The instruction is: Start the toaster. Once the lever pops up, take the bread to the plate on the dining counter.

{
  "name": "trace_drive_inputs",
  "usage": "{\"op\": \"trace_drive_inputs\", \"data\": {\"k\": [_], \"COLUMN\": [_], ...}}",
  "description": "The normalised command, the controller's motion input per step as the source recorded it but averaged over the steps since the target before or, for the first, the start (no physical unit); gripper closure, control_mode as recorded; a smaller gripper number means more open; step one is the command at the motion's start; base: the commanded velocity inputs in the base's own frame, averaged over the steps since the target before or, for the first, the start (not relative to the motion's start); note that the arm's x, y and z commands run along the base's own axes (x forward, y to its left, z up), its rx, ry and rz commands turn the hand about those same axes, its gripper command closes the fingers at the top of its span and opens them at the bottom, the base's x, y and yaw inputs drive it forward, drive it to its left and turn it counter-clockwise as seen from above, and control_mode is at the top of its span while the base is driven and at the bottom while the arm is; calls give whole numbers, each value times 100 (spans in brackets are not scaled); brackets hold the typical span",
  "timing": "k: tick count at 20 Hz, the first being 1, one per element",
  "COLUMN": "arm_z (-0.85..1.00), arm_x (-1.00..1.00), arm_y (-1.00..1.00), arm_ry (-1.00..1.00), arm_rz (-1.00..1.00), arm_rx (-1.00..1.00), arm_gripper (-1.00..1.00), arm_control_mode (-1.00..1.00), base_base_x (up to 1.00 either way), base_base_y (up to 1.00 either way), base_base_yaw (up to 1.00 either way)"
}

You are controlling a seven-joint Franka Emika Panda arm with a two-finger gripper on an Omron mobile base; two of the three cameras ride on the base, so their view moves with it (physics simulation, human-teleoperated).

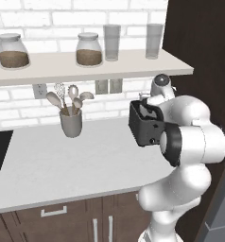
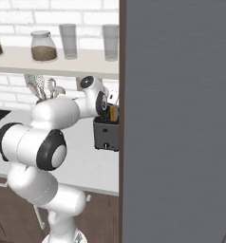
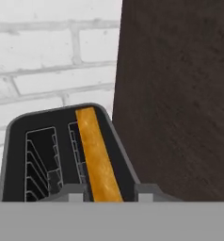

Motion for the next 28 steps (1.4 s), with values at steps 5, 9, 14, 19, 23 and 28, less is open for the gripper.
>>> {"op": "trace_drive_inputs", "data": {"k": [5,9,14,19,23,28], "arm_z": [34,40,81,72,35,5], "arm_x": [-32,-39,-30,-39,-60,-83], "arm_y": [4,9,13,20,24,27], "arm_ry": [-9,-18,-9,-1,8,20], "arm_rz": [0,0,0,0,0,0], "arm_rx": [-2,-7,-4,-5,-7,-6], "arm_gripper": [100,100,100,100,100,100], "arm_control_mode": [-100,-100,-100,-100,-100,-100], "base_base_x": [0,0,0,0,0,0], "base_base_y": [0,0,0,0,0,0], "base_base_yaw": [0,0,0,0,0,0]}}
